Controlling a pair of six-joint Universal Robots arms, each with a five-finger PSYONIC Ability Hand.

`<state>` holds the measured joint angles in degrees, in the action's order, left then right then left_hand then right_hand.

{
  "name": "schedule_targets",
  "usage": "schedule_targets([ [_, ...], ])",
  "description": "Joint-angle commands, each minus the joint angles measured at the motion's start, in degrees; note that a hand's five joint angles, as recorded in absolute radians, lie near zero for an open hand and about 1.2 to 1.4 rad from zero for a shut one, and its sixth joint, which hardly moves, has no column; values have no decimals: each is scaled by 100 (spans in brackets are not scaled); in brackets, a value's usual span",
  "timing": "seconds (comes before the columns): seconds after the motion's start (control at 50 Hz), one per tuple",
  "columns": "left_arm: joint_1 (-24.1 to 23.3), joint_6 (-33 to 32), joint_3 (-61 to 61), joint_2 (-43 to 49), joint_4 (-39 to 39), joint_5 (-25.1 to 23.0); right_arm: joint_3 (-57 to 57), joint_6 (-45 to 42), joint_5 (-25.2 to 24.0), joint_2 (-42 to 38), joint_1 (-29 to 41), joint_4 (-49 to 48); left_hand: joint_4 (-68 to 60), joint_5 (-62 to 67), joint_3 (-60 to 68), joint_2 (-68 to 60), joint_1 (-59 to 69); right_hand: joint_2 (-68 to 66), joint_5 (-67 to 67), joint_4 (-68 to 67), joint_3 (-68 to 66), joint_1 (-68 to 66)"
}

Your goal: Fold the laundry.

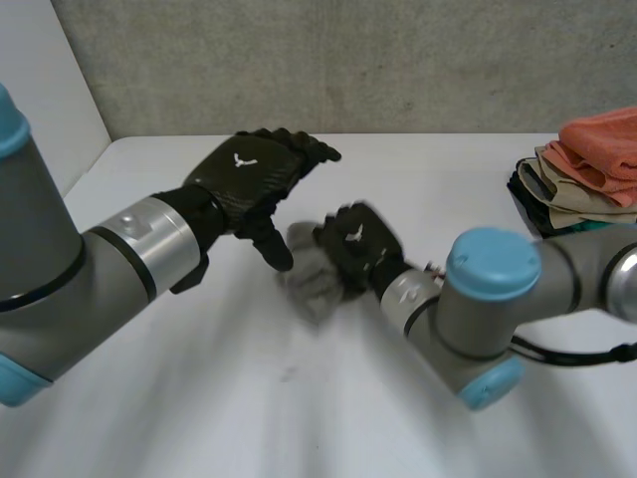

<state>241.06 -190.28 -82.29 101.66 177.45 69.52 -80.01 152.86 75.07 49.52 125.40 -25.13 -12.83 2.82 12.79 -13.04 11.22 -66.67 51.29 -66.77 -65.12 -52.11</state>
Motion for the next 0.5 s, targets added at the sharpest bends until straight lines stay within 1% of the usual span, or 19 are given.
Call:
schedule_targets([
  [0.02, 240, 263, 20, -243, 26, -9, 888, 24, -88, 137, -551, -18, -42, 42, 45, -20, 202, -1333, 1871, -1323, -1488, -2789],
  [0.08, 345, 448, 20, -295, 97, -9, 1241, 16, -150, 119, -675, -53, -58, 58, 62, -37, 219, -1333, 1871, -1323, -1488, -2789],
  [0.16, 451, 615, 20, -322, 158, -9, 1882, 25, -352, 119, -938, -167, -75, 75, 79, -54, 236, -1333, 1871, -1323, -1488, -2789],
  [0.24, 477, 668, 11, -322, 167, -9, 2498, 33, -554, 154, -1360, -369, -58, 59, 62, -37, 219, -1333, 1871, -1323, -1488, -2789],
  [0.28, 477, 668, -7, -322, 167, -9, 2884, 60, -695, 154, -1720, -510, -75, 75, 79, -54, 236, -1333, 1871, -1323, -1488, -2789],
  [0.32, 477, 668, -16, -322, 167, -9, 3087, 130, -896, 154, -2001, -536, -75, 75, 79, -54, 236, -1333, 1871, -1323, -1488, -2789],
  [0.34, 477, 668, -24, -322, 167, -9, 3279, 243, -1132, 146, -2272, -589, -75, 75, 79, -54, 236, -1333, 1871, -1323, -1488, -2789],
  [0.38, 477, 668, -42, -322, 167, -9, 3465, 384, -1327, 119, -2537, -615, -75, 75, 79, -54, 236, -1333, 1871, -1323, -1488, -2789],
  [0.4, 477, 668, -42, -322, 167, -9, 3657, 524, -1519, 93, -2817, -694, -59, 59, 62, -37, 219, -1333, 1871, -1323, -1488, -2789],
  [0.46, 468, 677, -51, -322, 167, -9, 3834, 718, -1784, 5, -3240, -983, -58, 59, 62, -37, 219, -1333, 1871, -1323, -1488, -2789],
  [0.5, 468, 668, -51, -322, 167, -9, 3896, 894, -1995, -126, -3618, -1370, -58, 59, 62, -37, 219, -1333, 1871, -1323, -1488, -2789],
])
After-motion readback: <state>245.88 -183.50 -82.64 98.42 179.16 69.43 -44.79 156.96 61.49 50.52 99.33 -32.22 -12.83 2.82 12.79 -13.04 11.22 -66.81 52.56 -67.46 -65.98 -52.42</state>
